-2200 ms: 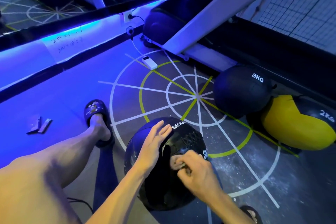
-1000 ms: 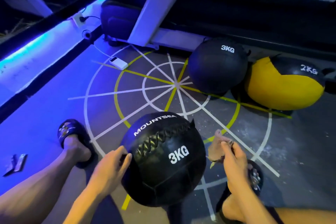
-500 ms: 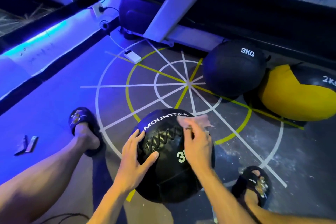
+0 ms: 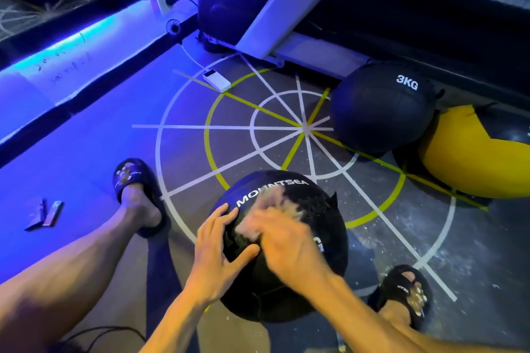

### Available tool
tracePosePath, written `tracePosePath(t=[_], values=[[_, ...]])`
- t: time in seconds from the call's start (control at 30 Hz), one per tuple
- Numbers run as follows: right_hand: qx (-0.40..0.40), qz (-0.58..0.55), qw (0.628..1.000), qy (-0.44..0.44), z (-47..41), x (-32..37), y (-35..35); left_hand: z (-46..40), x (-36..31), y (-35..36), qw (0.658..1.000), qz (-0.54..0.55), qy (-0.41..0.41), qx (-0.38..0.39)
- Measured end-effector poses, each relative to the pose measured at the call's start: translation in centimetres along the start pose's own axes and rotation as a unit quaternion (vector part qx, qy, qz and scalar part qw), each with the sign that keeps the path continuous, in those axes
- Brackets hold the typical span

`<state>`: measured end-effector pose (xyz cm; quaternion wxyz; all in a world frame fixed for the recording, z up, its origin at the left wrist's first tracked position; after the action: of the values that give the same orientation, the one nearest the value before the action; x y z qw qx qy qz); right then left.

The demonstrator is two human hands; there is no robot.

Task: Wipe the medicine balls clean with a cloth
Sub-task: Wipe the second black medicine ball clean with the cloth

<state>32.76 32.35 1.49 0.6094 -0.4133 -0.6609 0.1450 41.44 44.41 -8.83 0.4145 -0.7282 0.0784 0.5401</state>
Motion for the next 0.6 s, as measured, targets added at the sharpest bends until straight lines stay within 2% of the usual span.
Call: tracePosePath(t=[0.07,0.1,0.17,0.23,0.3,0.37,0.4,0.47,0.53,0.6], values=[[0.050,0.033,0.997,-0.046,0.2,1.0,1.1,0.3,0.4,-0.1,1.000,0.008,-0.004,0.013],[0.037,0.028,0.999,-0.024,-0.4,-0.6,0.0,0.4,0.6,-0.2,1.000,0.016,-0.010,0.015],[-0.021,0.033,0.994,0.098,-1.1,-6.0,-3.3,0.5,0.9,-0.5,0.999,0.023,-0.019,0.014],[-0.105,0.053,0.964,0.240,-0.3,-11.5,-6.6,0.4,1.0,-0.6,0.999,0.024,-0.023,0.013],[-0.156,0.054,0.948,0.273,0.2,-11.4,-7.0,0.0,0.9,-0.6,0.999,0.022,-0.025,0.010],[-0.131,0.010,0.979,0.159,-0.2,-6.0,-3.9,-0.3,0.6,-0.4,0.999,0.027,-0.016,0.006],[-0.073,0.005,0.993,0.088,0.0,-2.7,-1.2,-0.3,0.8,-0.3,1.000,0.028,-0.011,0.007],[0.061,0.035,0.997,-0.032,2.2,2.4,3.9,-0.1,1.3,-0.5,0.999,0.031,-0.007,0.010],[0.075,0.025,0.994,-0.081,3.6,2.9,3.9,0.3,1.6,-0.9,0.999,0.042,-0.010,0.017],[0.027,0.007,0.995,-0.094,3.0,1.4,1.6,0.1,1.3,-1.5,0.999,0.032,-0.004,0.015]])
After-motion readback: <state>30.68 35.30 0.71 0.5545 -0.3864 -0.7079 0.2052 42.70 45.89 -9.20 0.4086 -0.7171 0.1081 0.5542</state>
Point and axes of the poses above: each hand's wrist, its own z-axis away from the middle knuckle, its own y-axis out of the palm, x = y × z, the point moved 10 cm from there along -z, towards the middle knuckle, and after that the axes turned 5 degrees about y, right-handed, at the moved point
